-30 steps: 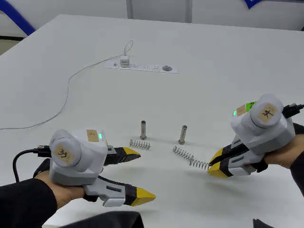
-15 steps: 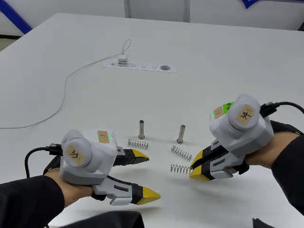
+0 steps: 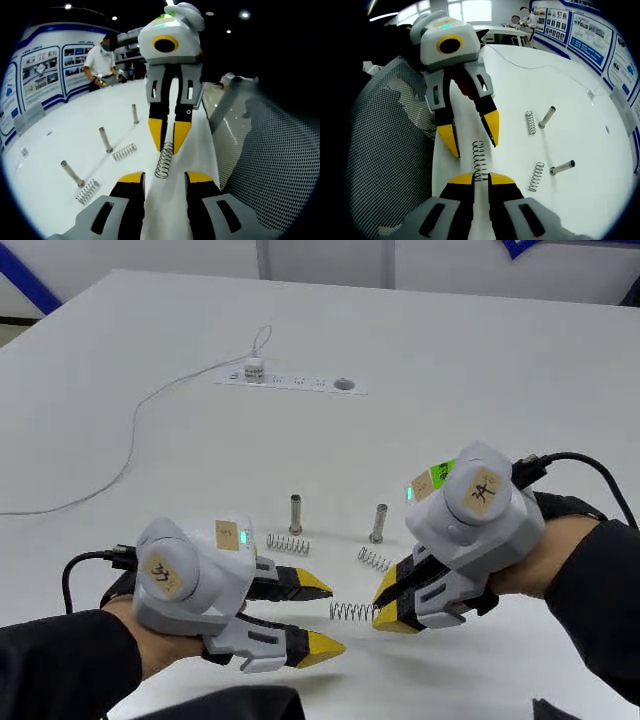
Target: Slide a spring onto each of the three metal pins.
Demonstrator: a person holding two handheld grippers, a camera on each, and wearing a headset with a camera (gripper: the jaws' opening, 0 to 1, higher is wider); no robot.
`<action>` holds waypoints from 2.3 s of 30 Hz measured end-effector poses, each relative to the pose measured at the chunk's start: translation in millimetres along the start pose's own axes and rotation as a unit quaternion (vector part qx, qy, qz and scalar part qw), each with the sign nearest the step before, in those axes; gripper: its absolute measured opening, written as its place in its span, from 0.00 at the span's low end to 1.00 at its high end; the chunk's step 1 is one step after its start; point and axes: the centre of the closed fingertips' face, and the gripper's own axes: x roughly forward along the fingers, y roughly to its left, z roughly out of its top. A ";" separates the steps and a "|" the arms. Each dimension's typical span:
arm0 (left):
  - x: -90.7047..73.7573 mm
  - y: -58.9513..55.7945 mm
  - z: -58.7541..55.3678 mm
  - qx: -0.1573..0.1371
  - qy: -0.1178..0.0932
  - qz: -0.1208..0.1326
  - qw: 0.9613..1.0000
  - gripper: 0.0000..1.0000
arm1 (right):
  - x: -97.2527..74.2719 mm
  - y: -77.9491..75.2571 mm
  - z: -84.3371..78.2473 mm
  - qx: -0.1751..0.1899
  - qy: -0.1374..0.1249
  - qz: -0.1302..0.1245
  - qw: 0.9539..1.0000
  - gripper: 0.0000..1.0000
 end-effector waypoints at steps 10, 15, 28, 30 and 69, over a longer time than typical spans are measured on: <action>0.4 -5.1 2.0 0.018 0.002 -0.010 1.000 0.21 | 0.2 5.7 5.8 -0.018 0.002 0.010 1.000 0.11; -0.2 -7.3 3.4 0.027 0.000 -0.011 1.000 0.13 | 0.1 8.4 6.8 -0.024 0.005 0.014 1.000 0.11; -0.9 -9.3 5.7 0.042 -0.003 -0.016 0.999 0.11 | -1.1 11.4 6.2 -0.014 0.000 0.020 1.000 0.12; -1.2 -9.3 6.8 0.042 -0.005 -0.015 0.999 0.11 | -1.0 10.4 6.0 -0.014 -0.001 0.019 1.000 0.12; -2.7 -8.2 13.4 0.031 -0.020 -0.010 0.999 0.11 | -16.4 16.7 56.8 -0.029 -0.060 0.012 0.998 0.12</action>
